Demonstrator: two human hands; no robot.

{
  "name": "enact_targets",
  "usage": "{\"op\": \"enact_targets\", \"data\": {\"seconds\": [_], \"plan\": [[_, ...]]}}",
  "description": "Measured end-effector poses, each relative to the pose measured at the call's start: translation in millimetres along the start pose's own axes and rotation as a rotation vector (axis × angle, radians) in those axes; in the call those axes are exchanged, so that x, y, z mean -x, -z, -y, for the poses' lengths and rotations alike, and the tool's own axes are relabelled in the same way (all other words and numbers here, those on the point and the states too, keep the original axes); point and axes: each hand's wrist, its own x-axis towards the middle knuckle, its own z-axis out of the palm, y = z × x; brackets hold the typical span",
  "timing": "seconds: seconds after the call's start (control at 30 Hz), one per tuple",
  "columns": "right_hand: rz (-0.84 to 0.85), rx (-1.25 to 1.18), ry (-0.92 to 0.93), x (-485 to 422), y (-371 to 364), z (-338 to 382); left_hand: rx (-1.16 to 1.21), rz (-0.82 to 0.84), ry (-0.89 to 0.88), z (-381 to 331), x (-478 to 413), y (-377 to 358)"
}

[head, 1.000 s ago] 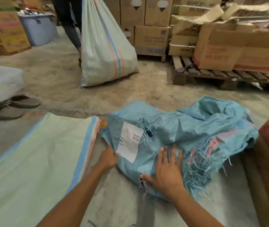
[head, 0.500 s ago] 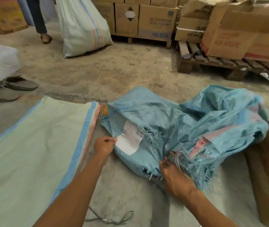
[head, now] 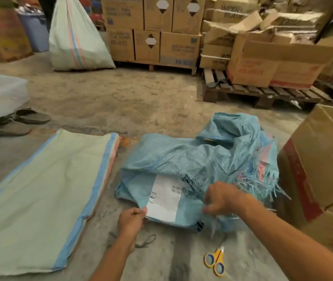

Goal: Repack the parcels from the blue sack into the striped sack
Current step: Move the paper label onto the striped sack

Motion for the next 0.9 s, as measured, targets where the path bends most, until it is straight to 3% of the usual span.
{"op": "enact_targets", "data": {"seconds": [0.1,0.2,0.37,0.47,0.67,0.9], "plan": [[-0.324,-0.052,0.058,3,1,12,-0.147,-0.097,-0.094,-12,6,-4],[-0.509,0.048,0.162,-11,-13,33,-0.380,-0.219,-0.369,-33,9,-4],[-0.539,-0.038,0.109,-39,-16,50,-0.564,-0.094,-0.893,-57,-9,-22],[-0.565,-0.053,0.119,-64,-13,32,-0.560,-0.084,-0.939,-67,-29,-33],[-0.457,0.019,0.136,-92,-15,-1,-0.665,-0.234,-0.937,-89,-51,-51],[-0.453,-0.119,0.163,-104,-21,-11,-0.573,-0.236,-0.947,-92,-59,-50]]}}
